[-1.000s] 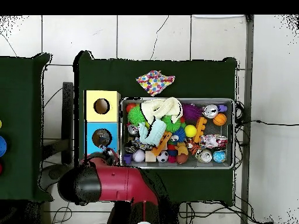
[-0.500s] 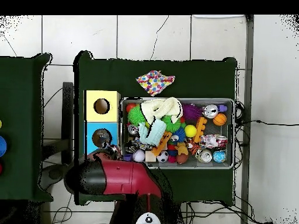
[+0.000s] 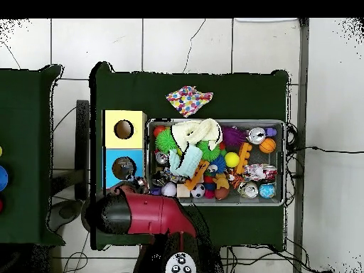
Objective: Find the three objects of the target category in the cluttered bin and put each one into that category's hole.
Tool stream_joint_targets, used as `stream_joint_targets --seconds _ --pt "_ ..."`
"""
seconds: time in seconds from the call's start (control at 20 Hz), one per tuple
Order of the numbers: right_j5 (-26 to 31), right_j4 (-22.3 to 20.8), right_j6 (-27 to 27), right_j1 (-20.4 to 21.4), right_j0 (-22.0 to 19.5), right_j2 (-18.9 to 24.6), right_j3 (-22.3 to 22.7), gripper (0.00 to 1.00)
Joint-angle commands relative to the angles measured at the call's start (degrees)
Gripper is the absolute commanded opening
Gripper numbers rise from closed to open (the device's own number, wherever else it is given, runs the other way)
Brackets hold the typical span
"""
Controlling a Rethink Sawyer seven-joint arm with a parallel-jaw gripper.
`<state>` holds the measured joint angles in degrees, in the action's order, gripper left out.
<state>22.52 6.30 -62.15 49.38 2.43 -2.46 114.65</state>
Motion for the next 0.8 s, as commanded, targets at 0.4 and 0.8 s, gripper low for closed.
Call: stream_joint_targets --seconds 0.4,0.8 --pt "-8.2 8.2 -18.4 -4.5 1.1 6.0 -1.2 0.0" --pt "-10.1 10.1 -18.5 -5.4 2.9 5.5 -1.0 0.0"
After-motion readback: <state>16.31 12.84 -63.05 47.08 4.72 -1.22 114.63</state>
